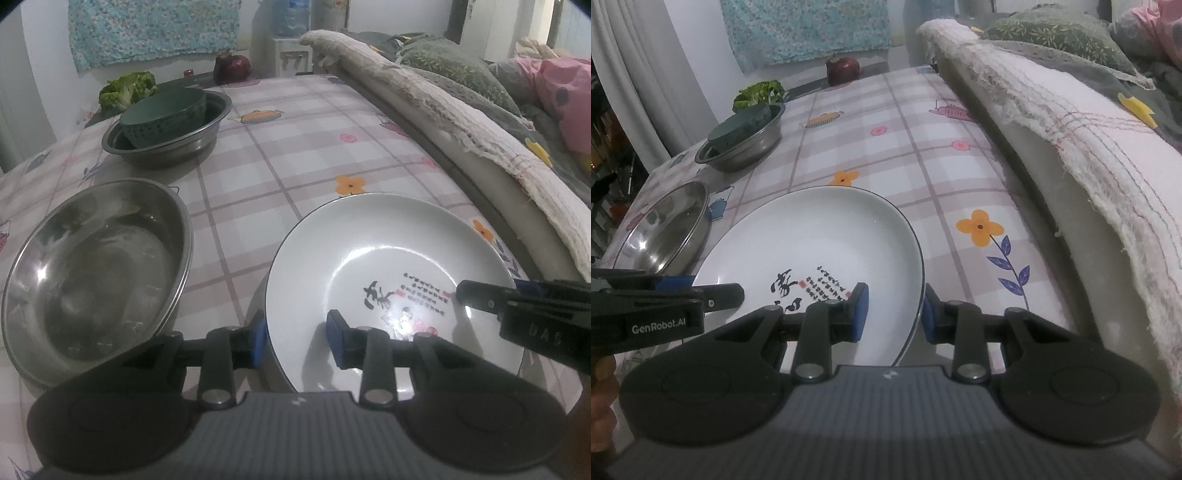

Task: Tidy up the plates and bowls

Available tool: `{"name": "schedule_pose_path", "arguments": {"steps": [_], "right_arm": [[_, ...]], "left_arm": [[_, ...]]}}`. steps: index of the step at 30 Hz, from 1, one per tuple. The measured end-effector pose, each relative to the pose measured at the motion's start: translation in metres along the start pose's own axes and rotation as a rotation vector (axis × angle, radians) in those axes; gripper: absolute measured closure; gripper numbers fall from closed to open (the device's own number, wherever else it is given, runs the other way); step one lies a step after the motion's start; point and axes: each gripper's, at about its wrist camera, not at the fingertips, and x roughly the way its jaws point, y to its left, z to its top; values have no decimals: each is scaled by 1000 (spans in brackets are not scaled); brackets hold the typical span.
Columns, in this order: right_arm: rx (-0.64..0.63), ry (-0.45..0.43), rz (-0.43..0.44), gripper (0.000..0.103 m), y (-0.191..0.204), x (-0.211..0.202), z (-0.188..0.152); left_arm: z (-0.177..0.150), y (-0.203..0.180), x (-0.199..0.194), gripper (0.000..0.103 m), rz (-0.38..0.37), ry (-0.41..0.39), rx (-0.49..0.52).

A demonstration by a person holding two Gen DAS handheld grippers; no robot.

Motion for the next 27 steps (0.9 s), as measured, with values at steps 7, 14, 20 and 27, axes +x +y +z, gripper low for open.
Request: {"name": "schedule_pose_path", "arguments": {"steps": [7,14,20,27], "right_arm": [[5,-3,-8,73,1,-1,2],[14,-13,-9,73,-2,-6,3],[12,-23,-18,73,0,-11,7],[12,-50,-15,73,3,-20,11]], "left_arm": [[1,2,-3,69,-8,2,-13],[1,0,-7,69,-15,-4,-7],[3,1,-12,68,-22,-18,-13],[5,1,-18,69,-20,-34,-13]]}}
